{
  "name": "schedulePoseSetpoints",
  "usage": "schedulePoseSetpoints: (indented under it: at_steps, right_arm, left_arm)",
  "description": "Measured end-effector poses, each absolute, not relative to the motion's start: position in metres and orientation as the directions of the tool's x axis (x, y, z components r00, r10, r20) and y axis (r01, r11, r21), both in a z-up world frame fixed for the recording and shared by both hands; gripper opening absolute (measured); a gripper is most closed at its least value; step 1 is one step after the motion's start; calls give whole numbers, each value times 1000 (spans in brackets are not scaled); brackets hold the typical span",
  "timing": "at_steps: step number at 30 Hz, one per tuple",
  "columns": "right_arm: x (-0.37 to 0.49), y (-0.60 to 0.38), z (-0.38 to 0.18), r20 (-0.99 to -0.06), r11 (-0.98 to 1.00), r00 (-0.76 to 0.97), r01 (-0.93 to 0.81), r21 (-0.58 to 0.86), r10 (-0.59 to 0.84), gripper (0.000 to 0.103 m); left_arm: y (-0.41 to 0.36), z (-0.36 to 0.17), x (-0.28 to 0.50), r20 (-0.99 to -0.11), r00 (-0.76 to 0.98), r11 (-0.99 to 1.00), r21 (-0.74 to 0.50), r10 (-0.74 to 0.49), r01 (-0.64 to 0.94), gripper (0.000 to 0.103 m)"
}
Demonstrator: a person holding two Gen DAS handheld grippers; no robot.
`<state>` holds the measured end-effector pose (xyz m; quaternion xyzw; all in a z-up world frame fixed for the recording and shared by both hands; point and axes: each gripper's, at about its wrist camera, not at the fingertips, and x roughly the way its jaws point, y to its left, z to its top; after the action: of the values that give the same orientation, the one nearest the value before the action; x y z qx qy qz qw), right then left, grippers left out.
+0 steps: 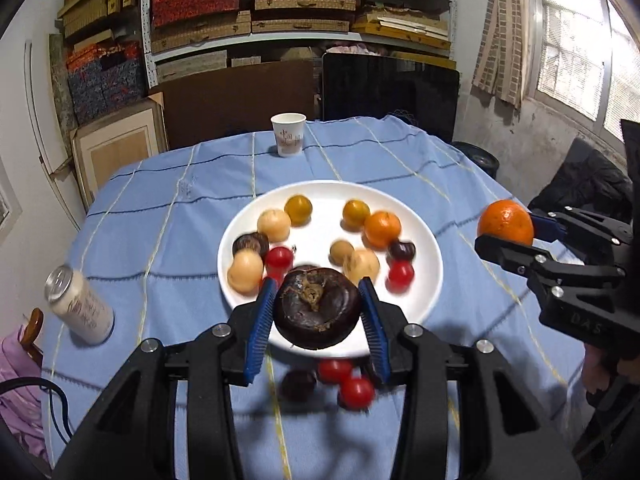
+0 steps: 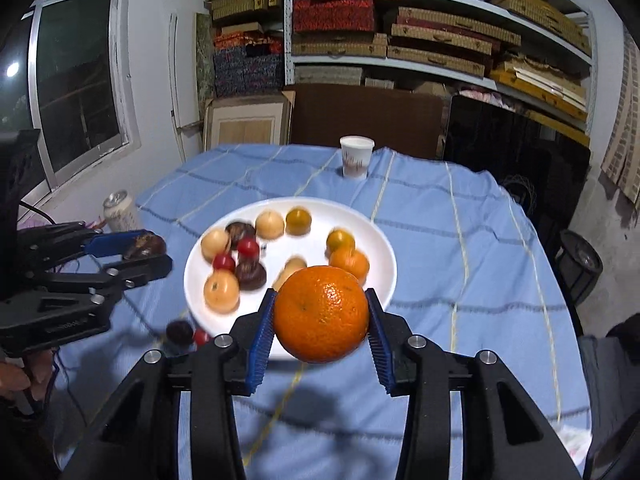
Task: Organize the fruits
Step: 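Carry the brown fruit and orange onto the plate and release both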
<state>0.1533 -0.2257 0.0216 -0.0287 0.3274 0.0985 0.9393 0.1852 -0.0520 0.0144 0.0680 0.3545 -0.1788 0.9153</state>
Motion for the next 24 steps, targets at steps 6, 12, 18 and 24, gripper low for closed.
schedulePoseSetpoints:
  at_steps: [6,12,18,24]
  right_arm:
    - [222,-214,19,-635,975,755,-222,-14,163,44]
    - [282,-208,-16,-705,975,693,-223,-9,152,44]
    - [299,-207,-31,-728,974,667,-226,4,157,47]
    - [280,-213,-7,-674,978,724,-208,-12,146,64]
  left_arm:
    - [-60,1,258,-717,639,942,-72,-278,329,41]
    - [-62,-34,310,-769,585,952,-96,-256,290,41]
    - [-52,-46,324,-778,579,961,-112,-243,253,77]
    - [-29,-26,308,-747,606,960,-167,-272,225,84]
